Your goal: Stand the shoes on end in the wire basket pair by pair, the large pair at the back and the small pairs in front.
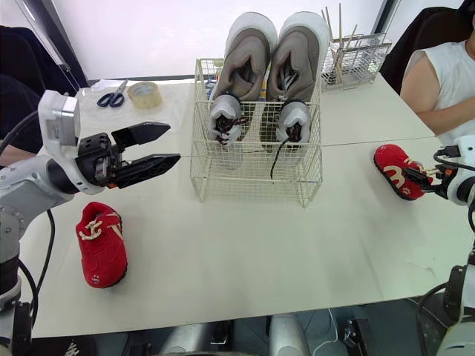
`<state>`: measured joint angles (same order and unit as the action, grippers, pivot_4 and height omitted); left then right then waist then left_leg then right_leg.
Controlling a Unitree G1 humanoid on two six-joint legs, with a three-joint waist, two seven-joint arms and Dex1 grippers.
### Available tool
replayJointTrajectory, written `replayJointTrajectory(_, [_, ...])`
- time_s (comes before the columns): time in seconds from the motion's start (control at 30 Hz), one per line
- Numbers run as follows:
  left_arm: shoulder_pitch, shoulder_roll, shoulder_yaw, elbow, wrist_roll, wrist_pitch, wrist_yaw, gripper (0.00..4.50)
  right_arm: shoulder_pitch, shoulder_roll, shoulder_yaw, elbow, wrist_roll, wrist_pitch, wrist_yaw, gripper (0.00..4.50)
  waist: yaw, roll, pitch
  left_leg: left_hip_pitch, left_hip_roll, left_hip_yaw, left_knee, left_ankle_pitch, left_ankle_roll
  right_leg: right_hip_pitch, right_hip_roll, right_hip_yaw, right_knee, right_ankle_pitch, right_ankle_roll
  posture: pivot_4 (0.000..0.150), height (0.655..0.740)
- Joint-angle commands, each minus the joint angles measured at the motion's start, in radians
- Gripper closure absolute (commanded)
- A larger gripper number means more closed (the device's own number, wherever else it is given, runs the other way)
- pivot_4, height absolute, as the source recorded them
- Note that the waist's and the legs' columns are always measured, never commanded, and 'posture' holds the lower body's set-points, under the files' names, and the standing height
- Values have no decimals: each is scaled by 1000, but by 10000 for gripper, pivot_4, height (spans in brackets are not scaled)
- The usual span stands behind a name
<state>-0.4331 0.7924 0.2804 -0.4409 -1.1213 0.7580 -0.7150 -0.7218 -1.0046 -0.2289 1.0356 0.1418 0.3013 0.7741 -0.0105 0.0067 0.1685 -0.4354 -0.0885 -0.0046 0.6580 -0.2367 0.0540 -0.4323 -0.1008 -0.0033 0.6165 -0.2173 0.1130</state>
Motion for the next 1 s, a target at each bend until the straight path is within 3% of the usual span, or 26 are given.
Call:
replayJointTrajectory(0.03, [-3, -2, 26, -41, -7, -12, 16, 1130, -22, 4, 18, 51, -32, -50, -16, 0, -1, 0, 0, 0, 0, 0, 0, 1, -1, 0, 0, 0, 0, 0, 0, 1500, 7400])
replayJointTrajectory(0.23, [2, -3, 22, -46, 18, -22, 21, 1130, -36, 27, 39, 96, -46, -70, -11, 0, -1, 0, 0, 0, 0, 0, 0, 2, -2, 0, 0, 0, 0, 0, 0, 1500, 7400])
replayJointTrajectory(0.33, [-4, -9, 17, -41, 30, -28, 23, 0, -48, 35, 30, 101, -39, -89, -12, 8703, -2, 0, 0, 1, 0, 0, 0, 2, -2, 0, 1, 0, 0, 0, 0, 1500, 7400])
replayJointTrajectory(0.4, [-6, -12, 16, -40, 36, -29, 20, 0, -50, 34, 27, 97, -36, -95, -6, 19611, -2, 0, 0, 1, 0, 0, 0, 2, -2, 0, 1, 0, 0, 0, 0, 1500, 7400])
replayJointTrajectory(0.5, [-10, -16, 16, -36, 43, -31, 18, 0, -52, 23, 17, 88, -27, -106, 3, 30679, -1, 0, 0, 1, 0, 0, 0, 2, -2, 0, 1, 0, 0, 0, 0, 1500, 7400])
replayJointTrajectory(0.63, [-21, -20, 12, -26, 55, -34, 12, 0, -50, -7, -10, 26, -2, -130, 41, 38436, 1, 0, 0, 1, 0, 0, 0, 2, -2, 1, 1, 0, 0, 0, 0, 1500, 7400])
replayJointTrajectory(0.83, [-75, -8, 34, 37, 35, -14, 0, 0, -61, -42, -90, -299, 86, -110, 84, 39806, -2, 6, 4, 2, 0, 0, -1, 2, -1, 1, 2, 0, 0, 2, 3, 1500, 7400])
replayJointTrajectory(1.0, [-173, 7, 56, 144, -24, 35, -17, 0, -182, -55, -103, -618, 163, -70, 106, 39806, -2, 7, 5, 2, 0, 0, -4, 2, 0, -2, 2, 0, 2, 2, 4, 1500, 7400])
